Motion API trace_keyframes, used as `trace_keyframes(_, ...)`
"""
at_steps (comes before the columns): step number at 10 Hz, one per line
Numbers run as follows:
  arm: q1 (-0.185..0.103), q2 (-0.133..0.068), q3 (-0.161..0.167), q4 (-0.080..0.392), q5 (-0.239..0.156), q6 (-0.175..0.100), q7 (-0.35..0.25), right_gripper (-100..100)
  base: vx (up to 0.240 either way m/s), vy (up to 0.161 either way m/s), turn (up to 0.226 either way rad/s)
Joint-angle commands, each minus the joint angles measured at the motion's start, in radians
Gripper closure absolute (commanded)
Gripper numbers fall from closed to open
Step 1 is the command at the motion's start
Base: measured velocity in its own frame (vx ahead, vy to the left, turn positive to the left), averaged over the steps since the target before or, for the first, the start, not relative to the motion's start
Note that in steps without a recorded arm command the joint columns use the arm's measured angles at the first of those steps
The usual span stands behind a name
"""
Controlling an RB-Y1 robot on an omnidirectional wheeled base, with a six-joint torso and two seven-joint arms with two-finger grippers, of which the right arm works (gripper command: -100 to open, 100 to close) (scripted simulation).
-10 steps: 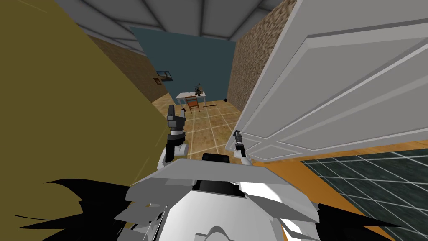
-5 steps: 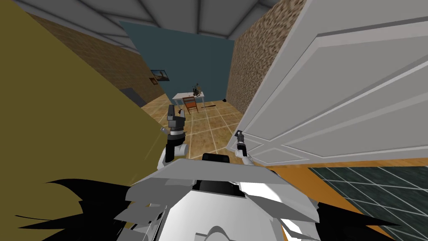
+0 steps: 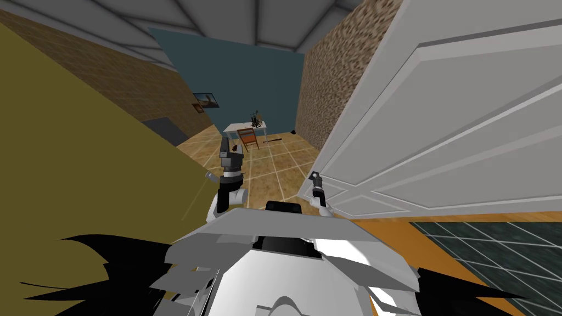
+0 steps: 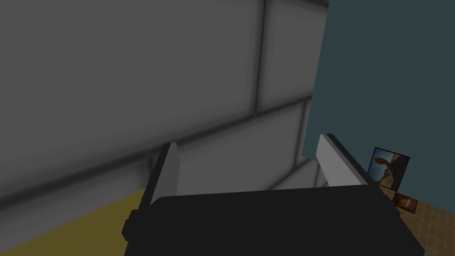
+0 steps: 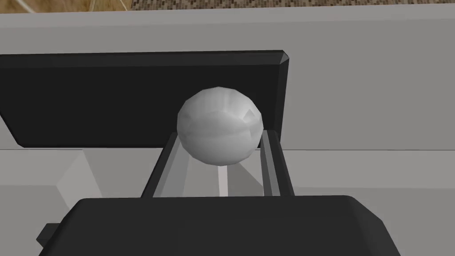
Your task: Push the door open
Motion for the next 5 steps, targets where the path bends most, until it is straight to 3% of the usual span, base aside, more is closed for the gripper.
trace_keyframes(1, -0.011, -0.019, -0.026, 0.016, -0.014, -0.017, -0.001, 100, 0.178, 0.057, -0.064)
trace_keyframes(5, -0.013, -0.024, -0.065, 0.02, -0.036, -0.015, 0.011, 100, 0.17, 0.036, -0.064)
